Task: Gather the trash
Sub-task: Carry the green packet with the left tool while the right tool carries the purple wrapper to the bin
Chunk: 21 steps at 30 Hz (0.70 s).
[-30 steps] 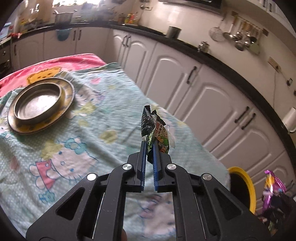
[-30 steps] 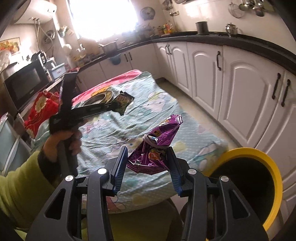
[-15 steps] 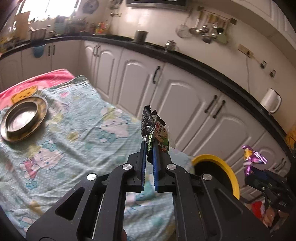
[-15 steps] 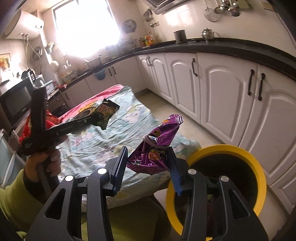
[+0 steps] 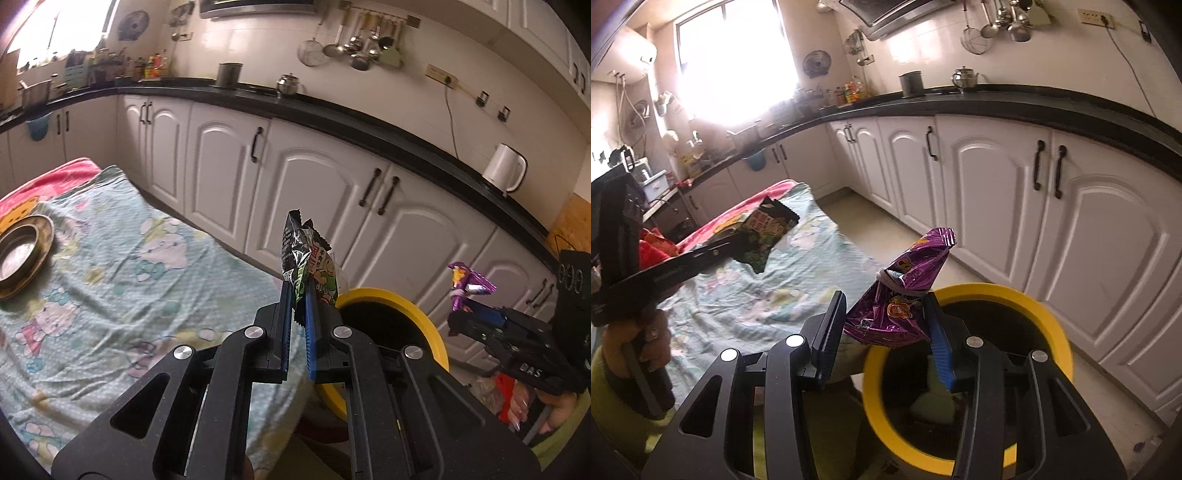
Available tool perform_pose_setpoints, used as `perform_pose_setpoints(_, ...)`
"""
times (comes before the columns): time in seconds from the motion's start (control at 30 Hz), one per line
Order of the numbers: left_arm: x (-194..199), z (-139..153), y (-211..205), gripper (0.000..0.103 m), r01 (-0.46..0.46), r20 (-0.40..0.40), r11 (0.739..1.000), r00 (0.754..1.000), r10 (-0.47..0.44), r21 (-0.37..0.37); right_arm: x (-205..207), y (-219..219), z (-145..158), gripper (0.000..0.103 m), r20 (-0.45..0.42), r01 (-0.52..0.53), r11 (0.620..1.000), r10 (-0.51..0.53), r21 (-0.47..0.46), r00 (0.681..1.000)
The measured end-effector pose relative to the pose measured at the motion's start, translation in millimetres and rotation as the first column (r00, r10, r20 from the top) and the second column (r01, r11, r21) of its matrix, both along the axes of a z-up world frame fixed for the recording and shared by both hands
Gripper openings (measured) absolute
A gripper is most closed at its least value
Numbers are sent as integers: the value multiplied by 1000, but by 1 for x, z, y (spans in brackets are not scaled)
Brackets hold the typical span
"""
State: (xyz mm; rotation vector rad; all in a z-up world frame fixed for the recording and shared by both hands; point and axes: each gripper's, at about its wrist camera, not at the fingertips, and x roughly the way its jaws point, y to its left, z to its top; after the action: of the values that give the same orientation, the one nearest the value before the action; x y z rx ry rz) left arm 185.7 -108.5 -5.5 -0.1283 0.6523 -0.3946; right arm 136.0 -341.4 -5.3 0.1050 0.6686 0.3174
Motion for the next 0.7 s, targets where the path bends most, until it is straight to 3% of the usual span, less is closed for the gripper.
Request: perform_pose_setpoints(0.7,-13,-27,-74,3,152,-42,985,988,-149,85,-2,-56,-32,42,-53,127,992,-127,-1,990)
